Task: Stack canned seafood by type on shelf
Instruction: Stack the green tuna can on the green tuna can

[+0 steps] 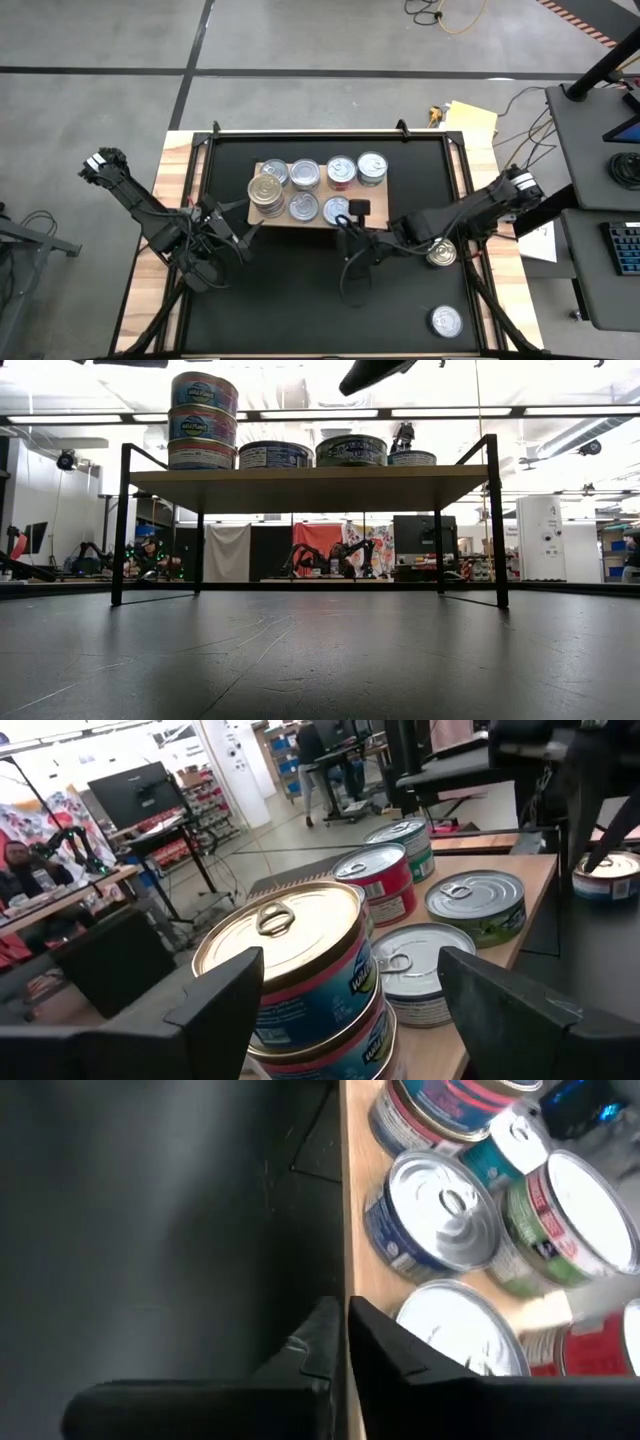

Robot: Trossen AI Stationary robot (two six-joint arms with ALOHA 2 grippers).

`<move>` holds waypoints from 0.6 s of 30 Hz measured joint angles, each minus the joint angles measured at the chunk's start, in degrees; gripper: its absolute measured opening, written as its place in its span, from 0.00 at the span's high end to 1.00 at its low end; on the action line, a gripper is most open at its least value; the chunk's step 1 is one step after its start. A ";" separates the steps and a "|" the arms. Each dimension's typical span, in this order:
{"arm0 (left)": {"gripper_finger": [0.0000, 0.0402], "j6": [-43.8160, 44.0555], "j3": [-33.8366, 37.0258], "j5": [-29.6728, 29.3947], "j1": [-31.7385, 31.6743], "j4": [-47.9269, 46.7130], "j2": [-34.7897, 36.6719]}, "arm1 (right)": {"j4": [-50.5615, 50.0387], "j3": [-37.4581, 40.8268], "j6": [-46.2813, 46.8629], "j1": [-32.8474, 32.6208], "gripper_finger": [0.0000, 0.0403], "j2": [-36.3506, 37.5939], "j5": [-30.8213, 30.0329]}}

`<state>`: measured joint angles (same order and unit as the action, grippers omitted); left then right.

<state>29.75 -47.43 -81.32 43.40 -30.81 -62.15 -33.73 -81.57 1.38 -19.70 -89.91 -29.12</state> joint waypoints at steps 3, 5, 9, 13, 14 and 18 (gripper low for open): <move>0.30 0.58 -0.01 0.02 0.00 0.00 -0.02 | 6.30 2.89 -4.42 2.04 0.97 -0.07 0.00; 0.30 0.79 -0.01 0.02 0.00 0.01 -0.02 | 9.58 4.04 -6.64 4.14 0.97 -0.07 0.00; 0.30 0.78 -0.01 -0.16 0.00 0.00 -0.02 | 15.54 5.12 -9.98 9.78 0.97 -0.09 0.52; 0.30 0.13 0.00 -0.63 0.00 0.01 -0.02 | 19.89 6.02 -11.43 15.85 0.97 -0.11 7.25; 0.30 -0.14 -0.01 -0.63 0.00 0.00 -0.02 | 20.59 6.19 -11.44 17.16 0.97 -0.14 9.95; 0.30 -0.61 -0.01 -0.68 0.00 0.00 -0.02 | 22.22 6.31 -11.31 20.65 0.97 -0.20 14.94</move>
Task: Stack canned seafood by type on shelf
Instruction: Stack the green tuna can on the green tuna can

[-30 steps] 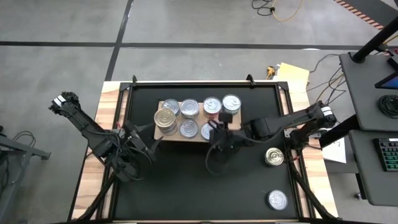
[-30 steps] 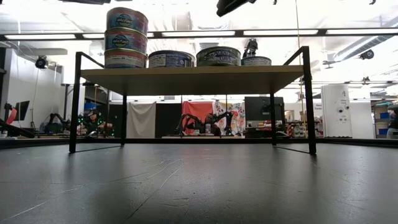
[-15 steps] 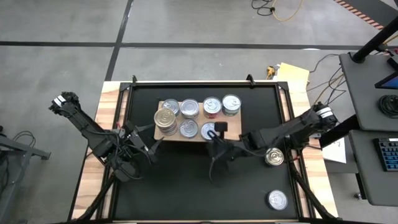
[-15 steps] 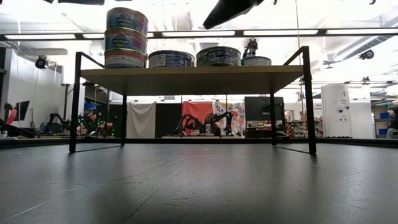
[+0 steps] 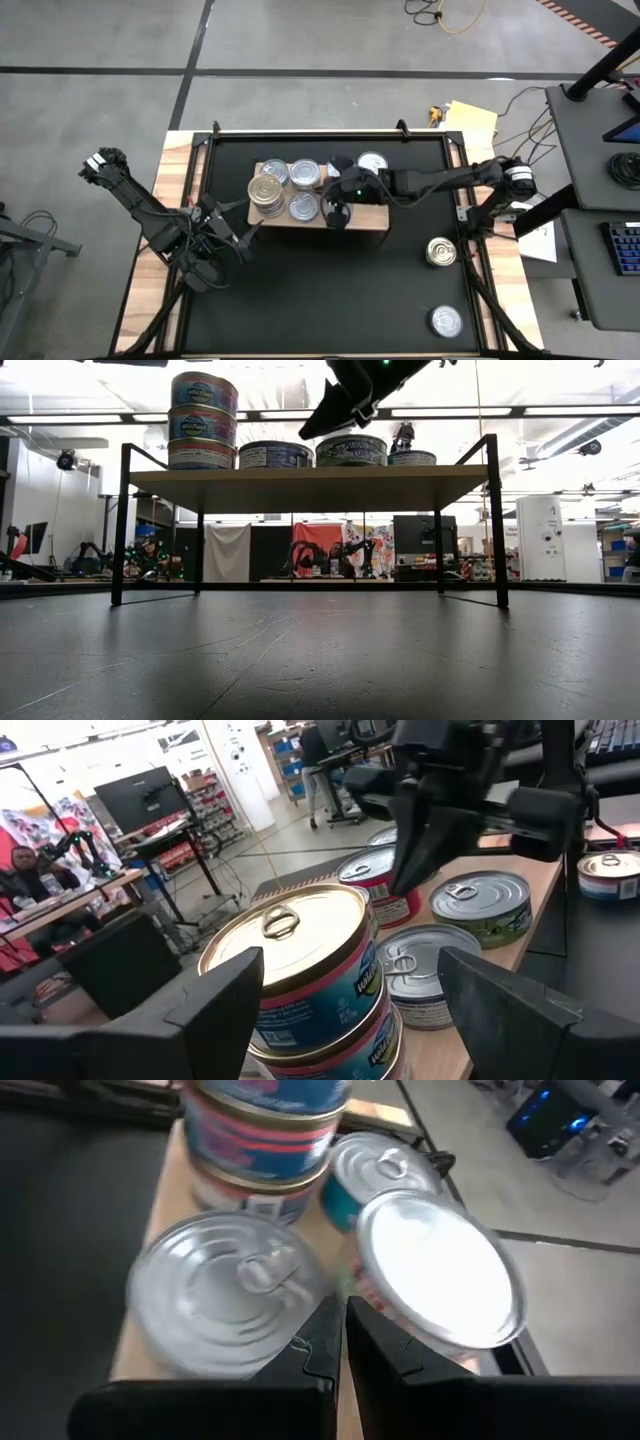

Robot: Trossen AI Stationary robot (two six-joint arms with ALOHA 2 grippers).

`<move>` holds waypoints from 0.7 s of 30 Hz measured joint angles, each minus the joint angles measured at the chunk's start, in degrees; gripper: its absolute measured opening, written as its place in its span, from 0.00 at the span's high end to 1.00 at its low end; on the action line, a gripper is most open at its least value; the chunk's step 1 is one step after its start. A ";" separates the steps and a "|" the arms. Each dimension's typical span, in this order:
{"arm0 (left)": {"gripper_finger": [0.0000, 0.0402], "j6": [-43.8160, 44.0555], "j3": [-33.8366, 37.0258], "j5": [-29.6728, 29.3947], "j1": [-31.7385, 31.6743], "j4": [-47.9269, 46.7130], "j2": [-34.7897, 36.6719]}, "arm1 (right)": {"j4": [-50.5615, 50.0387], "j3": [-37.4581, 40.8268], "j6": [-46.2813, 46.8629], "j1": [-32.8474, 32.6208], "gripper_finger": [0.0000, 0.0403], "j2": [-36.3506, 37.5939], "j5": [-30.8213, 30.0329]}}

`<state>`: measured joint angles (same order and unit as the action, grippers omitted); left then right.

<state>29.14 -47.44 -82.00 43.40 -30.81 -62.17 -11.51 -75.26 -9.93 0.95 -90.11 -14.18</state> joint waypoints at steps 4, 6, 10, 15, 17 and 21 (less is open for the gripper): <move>0.30 -0.65 0.01 -0.04 0.00 -0.02 0.00 | 1.43 0.04 -1.19 1.80 0.97 -0.16 1.05; 0.30 -0.74 0.01 -0.08 0.00 -0.02 0.00 | 2.00 0.03 -1.50 2.20 0.97 -0.55 1.11; 0.30 -0.76 0.00 -0.11 0.00 -0.04 0.00 | 2.39 0.00 -3.05 2.27 0.97 -2.05 1.14; 0.30 -0.78 0.00 -0.13 0.00 -0.05 0.00 | 2.82 0.00 -3.44 2.21 0.97 -3.54 -1.03; 0.30 -0.78 0.00 -0.13 0.00 -0.07 0.00 | 2.98 -0.02 -3.62 2.21 0.97 -3.54 -2.16; 0.30 -1.29 0.00 -0.13 0.00 -0.04 0.00 | 3.23 -0.04 -4.24 2.21 0.97 -3.37 -2.33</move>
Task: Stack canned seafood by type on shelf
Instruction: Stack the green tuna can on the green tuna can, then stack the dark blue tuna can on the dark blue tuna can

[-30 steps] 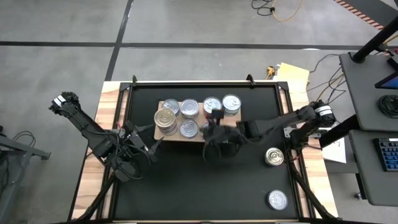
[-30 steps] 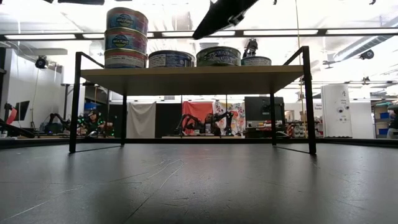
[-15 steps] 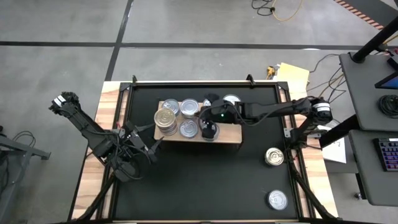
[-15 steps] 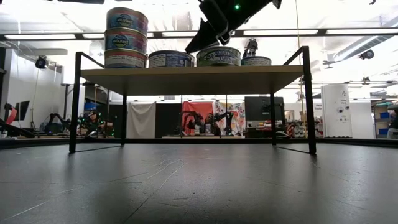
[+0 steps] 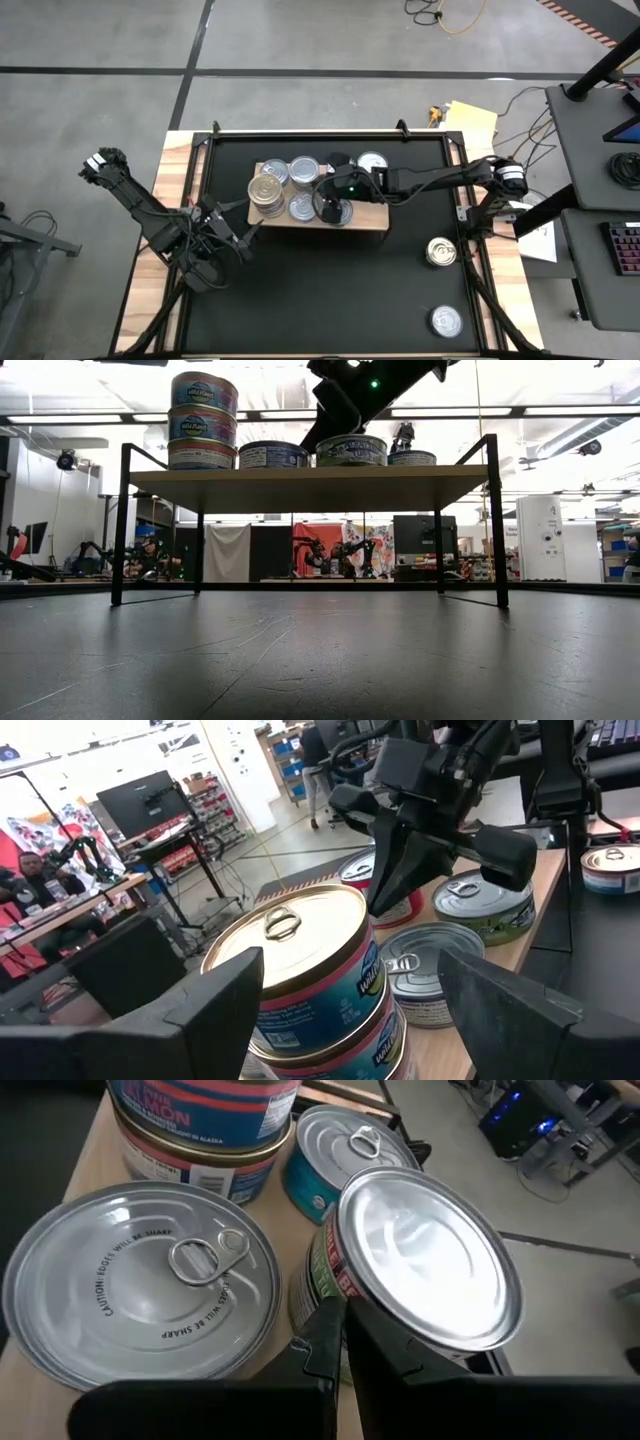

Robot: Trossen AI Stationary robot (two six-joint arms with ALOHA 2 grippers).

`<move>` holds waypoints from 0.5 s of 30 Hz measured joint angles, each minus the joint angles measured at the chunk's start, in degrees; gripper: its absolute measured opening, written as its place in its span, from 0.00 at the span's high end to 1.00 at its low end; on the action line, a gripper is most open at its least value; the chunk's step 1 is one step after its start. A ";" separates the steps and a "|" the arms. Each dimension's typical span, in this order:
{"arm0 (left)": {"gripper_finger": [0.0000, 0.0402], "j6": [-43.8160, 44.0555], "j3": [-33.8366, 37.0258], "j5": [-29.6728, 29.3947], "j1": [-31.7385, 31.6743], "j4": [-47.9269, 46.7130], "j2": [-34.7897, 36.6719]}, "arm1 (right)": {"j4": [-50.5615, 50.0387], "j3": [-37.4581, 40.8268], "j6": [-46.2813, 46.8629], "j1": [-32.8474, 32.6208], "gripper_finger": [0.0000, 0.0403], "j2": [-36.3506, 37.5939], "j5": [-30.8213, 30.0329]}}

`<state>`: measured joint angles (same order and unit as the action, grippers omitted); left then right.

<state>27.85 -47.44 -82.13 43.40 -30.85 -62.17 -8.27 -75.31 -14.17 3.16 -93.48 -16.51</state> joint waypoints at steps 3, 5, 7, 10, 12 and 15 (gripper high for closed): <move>0.30 -0.34 0.00 0.00 0.00 0.00 0.00 | -1.50 0.00 0.45 -0.71 0.97 1.31 -0.02; 0.30 -0.34 0.00 0.00 0.00 0.00 0.00 | -3.22 -0.01 1.37 -1.88 0.97 2.61 -0.07; 0.30 -0.34 0.00 0.00 0.00 -0.02 0.00 | -5.83 -0.04 2.92 -3.36 0.97 4.23 0.00; 0.30 -0.18 0.00 0.08 0.00 0.04 0.00 | -11.17 -0.04 7.10 -5.70 0.97 6.93 0.22; 0.30 0.52 0.00 0.10 0.00 0.27 0.00 | -15.93 -0.04 10.61 -7.44 0.97 8.77 0.36; 0.30 1.61 0.00 0.24 0.00 0.52 -0.17 | -23.46 -0.01 16.49 -10.41 0.97 10.74 1.36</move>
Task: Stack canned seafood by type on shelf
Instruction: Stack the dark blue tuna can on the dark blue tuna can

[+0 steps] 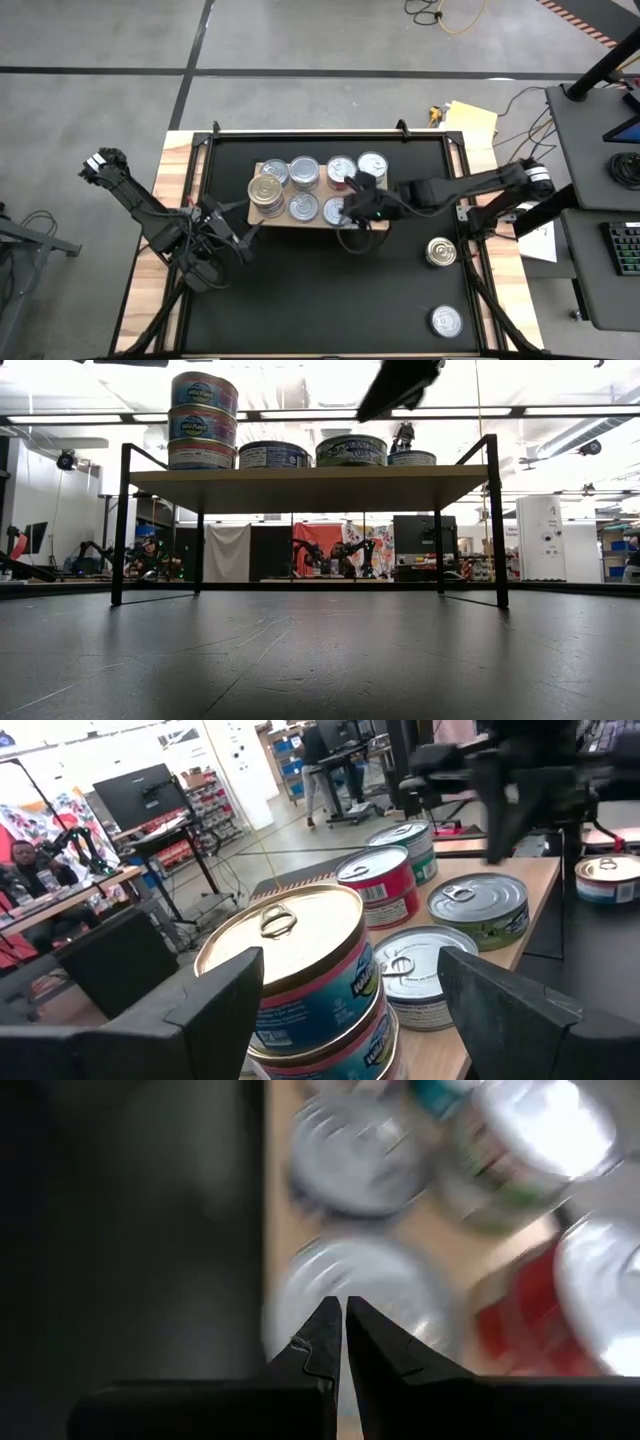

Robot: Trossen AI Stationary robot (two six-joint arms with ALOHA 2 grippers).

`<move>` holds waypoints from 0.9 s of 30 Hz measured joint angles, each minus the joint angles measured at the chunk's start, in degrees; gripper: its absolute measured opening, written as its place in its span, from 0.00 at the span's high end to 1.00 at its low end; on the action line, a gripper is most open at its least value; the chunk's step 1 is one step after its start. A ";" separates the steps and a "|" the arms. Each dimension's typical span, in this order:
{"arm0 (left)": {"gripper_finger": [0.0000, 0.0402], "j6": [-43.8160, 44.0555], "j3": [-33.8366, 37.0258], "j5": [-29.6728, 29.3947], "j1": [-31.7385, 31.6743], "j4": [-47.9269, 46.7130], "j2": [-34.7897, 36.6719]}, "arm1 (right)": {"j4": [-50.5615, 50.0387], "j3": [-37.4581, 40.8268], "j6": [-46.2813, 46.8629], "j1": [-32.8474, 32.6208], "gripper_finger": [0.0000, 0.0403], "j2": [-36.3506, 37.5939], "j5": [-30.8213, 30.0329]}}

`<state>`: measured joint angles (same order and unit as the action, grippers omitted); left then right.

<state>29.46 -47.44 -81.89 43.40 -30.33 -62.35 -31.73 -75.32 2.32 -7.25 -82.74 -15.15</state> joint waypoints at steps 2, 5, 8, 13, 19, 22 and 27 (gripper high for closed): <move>0.30 0.03 0.00 0.12 0.00 0.88 -0.61 | -3.19 0.15 4.36 -2.32 0.97 0.98 0.61; 0.30 -0.11 -0.01 0.41 0.00 1.86 -2.07 | -7.62 0.27 10.41 -5.78 0.97 1.79 0.80; 0.30 -0.44 -0.32 0.42 0.00 2.83 -3.56 | -11.76 0.27 15.75 -8.45 0.97 2.41 0.85; 0.30 -1.70 -2.88 0.40 0.00 3.86 -6.53 | -17.44 0.30 22.85 -12.28 0.97 3.59 2.19; 0.30 -3.23 -7.53 0.42 0.00 3.85 -11.75 | -23.59 0.30 33.64 -15.96 0.97 3.84 2.33; 0.30 -4.35 -9.80 0.26 0.00 3.83 -14.76 | -28.94 0.39 41.37 -17.61 0.97 3.87 2.74; 0.30 -6.30 -12.77 0.02 0.00 3.42 -18.67 | -36.80 1.26 53.21 -20.53 0.97 3.87 3.34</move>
<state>23.15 -60.21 -81.87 43.40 -26.91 -81.01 -68.54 -74.06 55.53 -27.78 -78.87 -11.81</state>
